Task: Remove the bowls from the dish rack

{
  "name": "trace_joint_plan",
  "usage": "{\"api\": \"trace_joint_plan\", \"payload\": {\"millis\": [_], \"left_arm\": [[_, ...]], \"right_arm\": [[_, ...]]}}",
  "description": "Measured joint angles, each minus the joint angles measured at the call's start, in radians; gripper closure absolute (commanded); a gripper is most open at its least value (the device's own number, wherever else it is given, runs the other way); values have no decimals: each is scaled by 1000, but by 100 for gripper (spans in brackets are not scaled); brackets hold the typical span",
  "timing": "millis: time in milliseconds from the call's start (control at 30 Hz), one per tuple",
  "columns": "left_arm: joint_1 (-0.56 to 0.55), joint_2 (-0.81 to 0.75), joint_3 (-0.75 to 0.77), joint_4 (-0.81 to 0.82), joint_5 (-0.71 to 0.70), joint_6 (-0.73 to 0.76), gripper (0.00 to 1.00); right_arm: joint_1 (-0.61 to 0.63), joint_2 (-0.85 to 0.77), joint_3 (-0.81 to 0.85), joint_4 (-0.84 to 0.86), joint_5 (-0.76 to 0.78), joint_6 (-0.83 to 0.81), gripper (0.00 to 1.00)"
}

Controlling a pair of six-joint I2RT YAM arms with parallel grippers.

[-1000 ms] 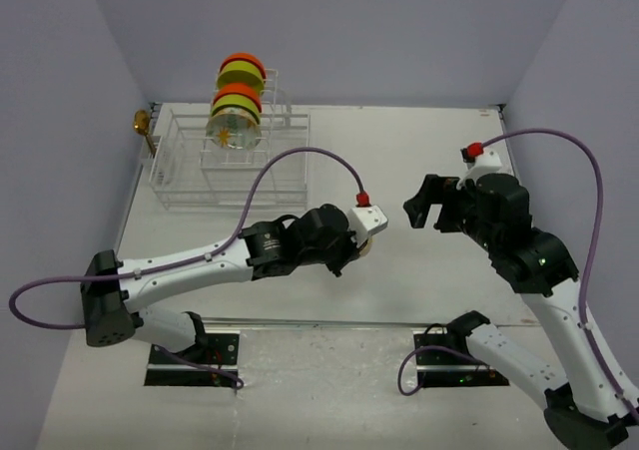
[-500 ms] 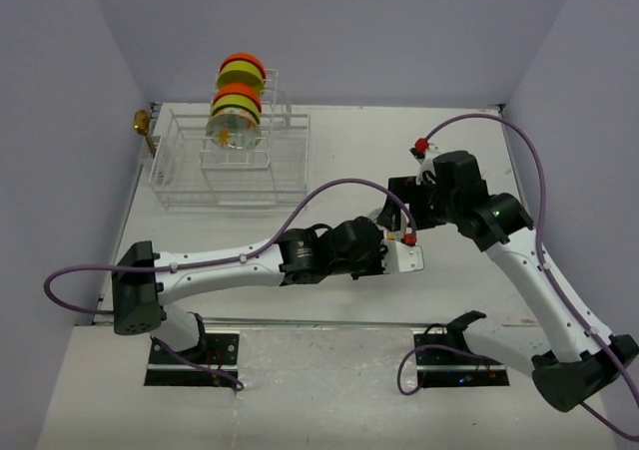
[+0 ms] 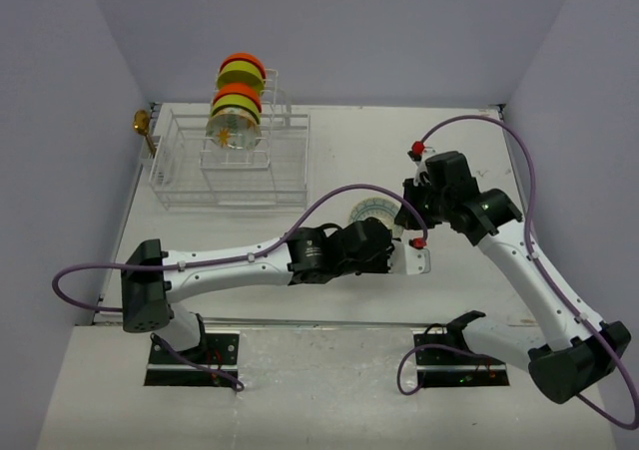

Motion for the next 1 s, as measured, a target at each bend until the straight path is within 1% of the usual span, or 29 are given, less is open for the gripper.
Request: {"api": "trace_joint_plan", "payload": {"millis": [167,200,233,267,300,333,367,467,567,700,800,867,1000], "left_arm": [[-12,3,2,4,-22,-3,100],[-12,4,2,5,-32,-8,92],[-12,5,2,5,-42,-12,82],[-12,6,2,6,-50,-17,56],[-12,6,-1,12,-63,-20,46],[-12,5,-5,23,-79,-24,16],[-10,4,-9,37,-96,-23,0],[-4,1,-22,60,-148,-53,0],[-6,-7,-29,55,-206,-92,0],[-16,-72,-41,45,-310,-187,0],[-21,-146,-39,34,-446,-293,0],[-16,-190,-22,-3,-546,-385,0],[14,-236,79,-172,-701,-631,0]], "right_arm": [[0,2,-10,25,7,38,100],[0,2,-15,37,7,41,100],[-3,2,-23,54,3,43,100],[-8,2,-32,72,-8,45,100],[-15,2,-45,93,-23,42,100],[-28,2,-62,110,-36,40,100],[-44,2,-80,123,-51,42,100],[-127,17,-135,175,-99,61,100],[-216,63,-166,255,-107,108,100],[-288,238,-137,390,-96,183,100],[-304,458,-7,422,-77,238,100],[-310,601,97,453,-65,269,100],[-312,813,276,497,-29,325,100]]}}
